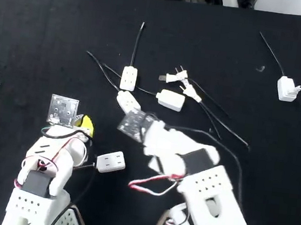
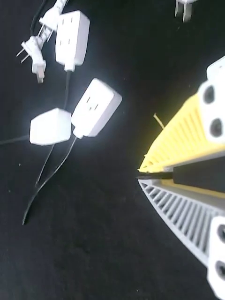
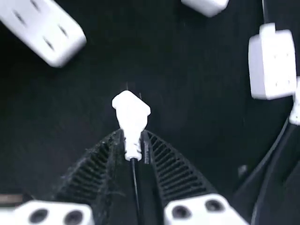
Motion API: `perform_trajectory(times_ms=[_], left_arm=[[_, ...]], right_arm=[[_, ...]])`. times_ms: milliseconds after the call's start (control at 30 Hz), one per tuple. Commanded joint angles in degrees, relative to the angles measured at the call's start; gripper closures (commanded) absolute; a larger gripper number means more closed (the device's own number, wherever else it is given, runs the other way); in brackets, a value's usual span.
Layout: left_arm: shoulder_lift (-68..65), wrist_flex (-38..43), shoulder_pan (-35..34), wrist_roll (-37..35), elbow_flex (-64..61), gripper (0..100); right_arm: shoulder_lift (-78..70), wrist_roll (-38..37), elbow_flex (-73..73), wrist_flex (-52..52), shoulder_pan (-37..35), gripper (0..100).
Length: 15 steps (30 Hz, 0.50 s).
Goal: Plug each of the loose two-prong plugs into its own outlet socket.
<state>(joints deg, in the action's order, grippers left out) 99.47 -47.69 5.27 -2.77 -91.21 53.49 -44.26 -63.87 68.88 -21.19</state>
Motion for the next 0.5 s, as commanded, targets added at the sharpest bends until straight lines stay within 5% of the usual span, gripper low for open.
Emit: perform_trajectory(times_ms=[0, 100, 467], left_arm=[[0.3, -0.1, -1.7, -0.5, 3.3, 97], [0.3, -0.1, -1.7, -0.5, 3.3, 97], [0.3, -0.1, -1.9, -0.5, 3.2, 97]], right_arm=[[1.5, -10.7, 1.0, 3.1, 6.8, 98.8], [1.5, -14.9, 1.0, 4.6, 7.6, 98.8], [1.5, -9.6, 2.9, 3.6, 7.6, 98.8]])
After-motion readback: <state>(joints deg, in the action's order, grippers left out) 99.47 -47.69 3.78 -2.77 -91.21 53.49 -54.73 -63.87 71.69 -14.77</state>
